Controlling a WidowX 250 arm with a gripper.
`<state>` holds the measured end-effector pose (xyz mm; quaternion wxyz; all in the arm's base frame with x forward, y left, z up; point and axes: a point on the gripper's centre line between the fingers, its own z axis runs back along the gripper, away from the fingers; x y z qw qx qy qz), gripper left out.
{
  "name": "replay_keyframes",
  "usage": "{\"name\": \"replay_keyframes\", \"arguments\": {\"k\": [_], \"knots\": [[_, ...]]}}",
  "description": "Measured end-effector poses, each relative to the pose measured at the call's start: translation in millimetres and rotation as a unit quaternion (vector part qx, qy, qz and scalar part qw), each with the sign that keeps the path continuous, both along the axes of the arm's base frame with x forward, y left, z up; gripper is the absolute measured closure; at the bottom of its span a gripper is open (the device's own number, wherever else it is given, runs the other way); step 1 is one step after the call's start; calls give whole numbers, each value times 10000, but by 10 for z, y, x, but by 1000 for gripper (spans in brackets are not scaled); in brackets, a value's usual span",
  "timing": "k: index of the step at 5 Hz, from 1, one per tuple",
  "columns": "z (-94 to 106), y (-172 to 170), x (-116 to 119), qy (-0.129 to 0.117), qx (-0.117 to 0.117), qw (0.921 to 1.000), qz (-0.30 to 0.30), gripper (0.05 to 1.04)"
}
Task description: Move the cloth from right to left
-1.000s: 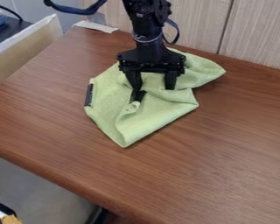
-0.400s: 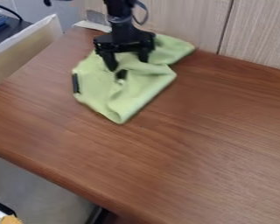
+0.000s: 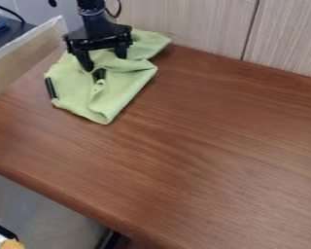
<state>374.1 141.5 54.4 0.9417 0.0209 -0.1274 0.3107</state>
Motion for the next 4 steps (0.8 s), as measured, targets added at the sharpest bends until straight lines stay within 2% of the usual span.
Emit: {"name": "replay_keyframes", "arguments": {"k": [1, 3, 4], "knots": [[19, -23, -7, 62, -65, 9999, -83, 83], [287, -74, 130, 27, -189, 9992, -354, 83], [624, -135, 124, -279, -157, 9974, -647, 83]]}}
